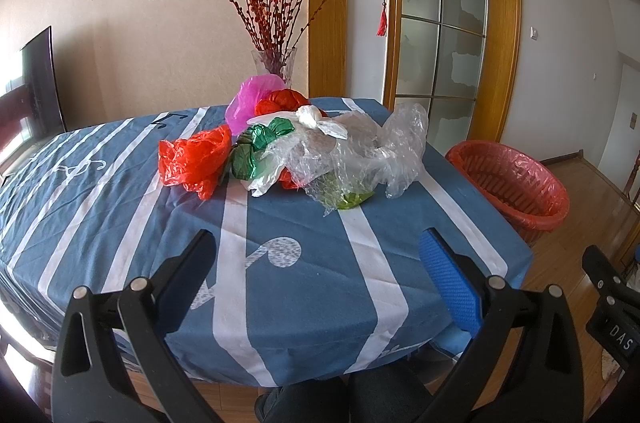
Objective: Collect trash
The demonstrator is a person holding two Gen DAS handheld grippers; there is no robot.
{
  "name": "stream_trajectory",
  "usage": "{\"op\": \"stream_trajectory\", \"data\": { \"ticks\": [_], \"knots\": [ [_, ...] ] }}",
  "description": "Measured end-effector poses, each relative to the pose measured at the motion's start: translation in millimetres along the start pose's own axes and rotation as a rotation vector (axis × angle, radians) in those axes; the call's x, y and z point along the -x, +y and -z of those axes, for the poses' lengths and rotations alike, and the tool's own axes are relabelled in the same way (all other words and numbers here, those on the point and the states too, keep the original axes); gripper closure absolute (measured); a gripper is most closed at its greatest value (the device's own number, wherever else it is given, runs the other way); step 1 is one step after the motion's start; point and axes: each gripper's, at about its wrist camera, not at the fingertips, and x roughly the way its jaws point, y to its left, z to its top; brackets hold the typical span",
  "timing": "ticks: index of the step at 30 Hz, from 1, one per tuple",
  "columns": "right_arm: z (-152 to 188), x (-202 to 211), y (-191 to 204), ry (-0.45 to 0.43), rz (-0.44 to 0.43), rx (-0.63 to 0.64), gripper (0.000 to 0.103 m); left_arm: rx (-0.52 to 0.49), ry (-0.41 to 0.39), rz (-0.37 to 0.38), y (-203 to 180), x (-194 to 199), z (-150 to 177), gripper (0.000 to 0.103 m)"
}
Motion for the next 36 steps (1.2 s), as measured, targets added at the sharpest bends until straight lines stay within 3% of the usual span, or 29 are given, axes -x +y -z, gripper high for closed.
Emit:
{"op": "stream_trajectory", "data": {
  "ticks": [11, 18, 27, 36],
  "knots": [
    [-0.1, -12.6, 6.5, 0.027, 0.005, 0.008, 0.002, 0.01, 0.021, -0.016, 3.6, -12.0, 5.4, 0.004],
    [-18.1, -24.8, 19.4, 0.007, -0.033, 0.01, 0.002, 0.051, 0.054, -0.042, 28.8, -30.2, -3.9, 0.004],
    [-57.9, -85.1, 63.3, 0.079, -0.167, 0.0, 0.002, 0.15, 0.099, -0.155, 99.6, -66.7, -23.5, 0.004],
    [-79.3, -149.5, 112.8, 0.194, -0.341, -0.06, 0.013, 0.24, 0.163, -0.2, 157.0, -107.7, -40.8, 0.004]
  ]
}}
